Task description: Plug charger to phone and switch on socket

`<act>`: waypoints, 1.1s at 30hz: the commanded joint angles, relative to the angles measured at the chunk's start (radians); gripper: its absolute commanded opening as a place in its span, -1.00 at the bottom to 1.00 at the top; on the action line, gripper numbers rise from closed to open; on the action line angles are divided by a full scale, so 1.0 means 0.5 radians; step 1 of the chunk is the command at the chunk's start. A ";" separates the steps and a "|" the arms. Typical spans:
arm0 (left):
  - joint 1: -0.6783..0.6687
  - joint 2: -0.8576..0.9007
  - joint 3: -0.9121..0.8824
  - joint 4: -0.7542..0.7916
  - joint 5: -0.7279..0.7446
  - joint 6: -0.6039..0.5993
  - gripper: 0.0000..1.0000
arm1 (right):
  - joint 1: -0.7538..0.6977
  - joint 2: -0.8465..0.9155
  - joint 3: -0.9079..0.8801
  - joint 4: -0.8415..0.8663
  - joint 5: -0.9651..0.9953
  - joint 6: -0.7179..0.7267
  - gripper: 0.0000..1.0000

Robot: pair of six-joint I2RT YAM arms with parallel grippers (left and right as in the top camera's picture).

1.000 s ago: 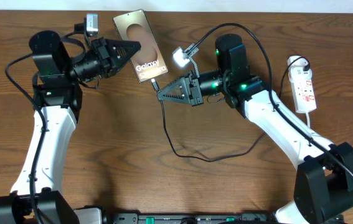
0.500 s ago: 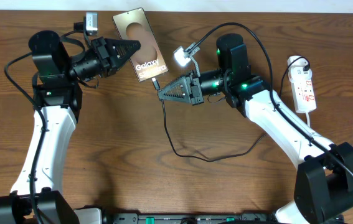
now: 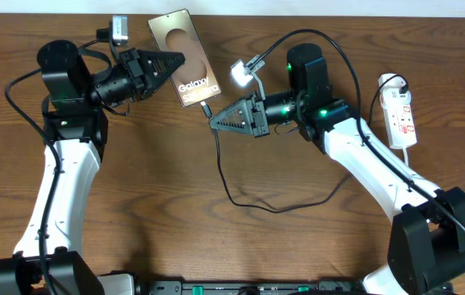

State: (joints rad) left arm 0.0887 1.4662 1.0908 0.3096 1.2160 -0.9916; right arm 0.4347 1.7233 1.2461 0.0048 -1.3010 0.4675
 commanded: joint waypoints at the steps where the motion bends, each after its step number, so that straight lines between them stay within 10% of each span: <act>1: 0.000 -0.034 0.052 0.021 0.059 0.005 -0.85 | -0.021 0.010 0.007 0.007 0.032 0.021 -0.98; 33: -0.001 -0.034 0.052 0.021 0.150 0.201 -0.85 | -0.052 0.010 0.007 0.007 0.032 0.022 -0.98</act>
State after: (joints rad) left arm 0.0898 1.4662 1.0908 0.3115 1.2285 -0.9199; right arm 0.4179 1.7233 1.2461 0.0040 -1.3025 0.4675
